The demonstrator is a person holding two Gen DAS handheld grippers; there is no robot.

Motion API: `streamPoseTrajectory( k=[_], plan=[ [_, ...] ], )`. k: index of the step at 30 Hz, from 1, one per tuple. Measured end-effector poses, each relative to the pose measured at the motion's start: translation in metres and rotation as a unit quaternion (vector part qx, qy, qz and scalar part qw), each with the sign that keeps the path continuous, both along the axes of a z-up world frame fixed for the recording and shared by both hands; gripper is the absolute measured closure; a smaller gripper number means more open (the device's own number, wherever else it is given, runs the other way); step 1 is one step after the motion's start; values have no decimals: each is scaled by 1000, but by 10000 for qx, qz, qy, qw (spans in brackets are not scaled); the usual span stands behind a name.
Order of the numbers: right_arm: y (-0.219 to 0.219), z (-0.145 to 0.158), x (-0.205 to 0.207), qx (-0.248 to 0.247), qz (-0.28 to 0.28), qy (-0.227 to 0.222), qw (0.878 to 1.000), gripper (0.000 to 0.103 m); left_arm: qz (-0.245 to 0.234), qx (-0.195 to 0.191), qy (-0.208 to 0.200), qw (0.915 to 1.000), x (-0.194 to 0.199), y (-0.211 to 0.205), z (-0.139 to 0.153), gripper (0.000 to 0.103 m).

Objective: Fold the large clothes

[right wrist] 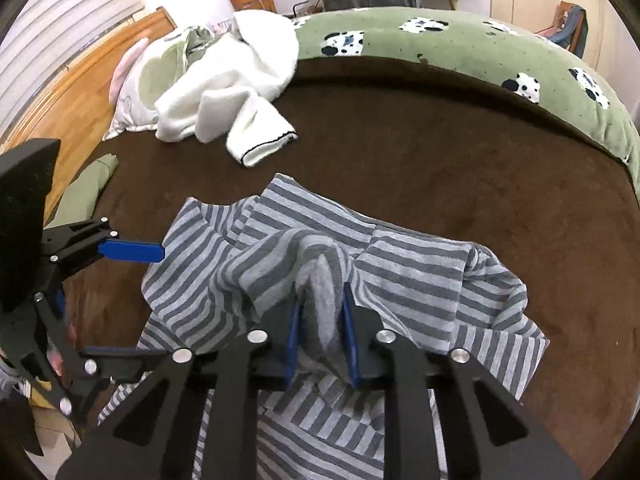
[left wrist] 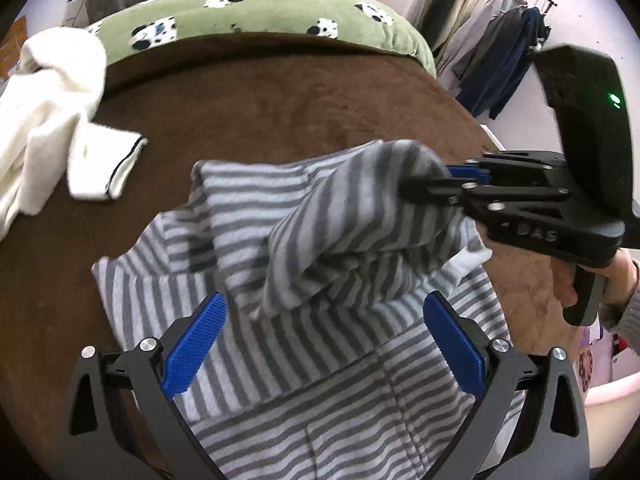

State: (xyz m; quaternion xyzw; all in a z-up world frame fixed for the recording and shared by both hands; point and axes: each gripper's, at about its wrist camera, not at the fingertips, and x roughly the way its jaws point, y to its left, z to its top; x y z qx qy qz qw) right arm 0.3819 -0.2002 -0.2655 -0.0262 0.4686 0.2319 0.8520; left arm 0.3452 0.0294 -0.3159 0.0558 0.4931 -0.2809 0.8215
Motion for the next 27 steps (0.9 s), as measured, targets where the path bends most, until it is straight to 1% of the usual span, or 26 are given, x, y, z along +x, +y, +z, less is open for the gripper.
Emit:
streamPoseTrajectory(
  k=[2, 5, 8, 11, 14, 17, 21, 25, 27],
  plan=[
    [1, 2, -11, 18, 6, -15, 10000, 85, 172, 83, -20, 9998, -4, 12, 0, 6],
    [6, 4, -38, -48, 48, -25, 10000, 85, 484, -39, 127, 9987, -8, 33, 2, 6],
    [14, -5, -69, -163, 93, 78, 9998, 85, 739, -27, 193, 9971, -17, 51, 0, 6],
    [25, -32, -101, -569, 97, 98, 9983, 85, 882, -21, 233, 9958, -25, 60, -2, 6],
    [27, -65, -117, -629, -28, 350, 9974, 85, 953, 55, 306, 9950, -32, 63, -10, 6],
    [29, -93, -123, -653, -189, 530, 9963, 85, 946, 94, 312, 9950, -38, 62, -18, 6],
    [23, -120, -114, -474, -505, 629, 9956, 84, 942, 169, 261, 9951, -45, 62, -33, 6],
    [26, -124, -114, -515, -461, 508, 9963, 84, 1023, 140, 372, 9940, -45, 60, -50, 6],
    [28, -120, -116, -537, -385, 502, 9966, 80, 1047, 82, 384, 9937, -46, 57, -53, 6]
  ],
)
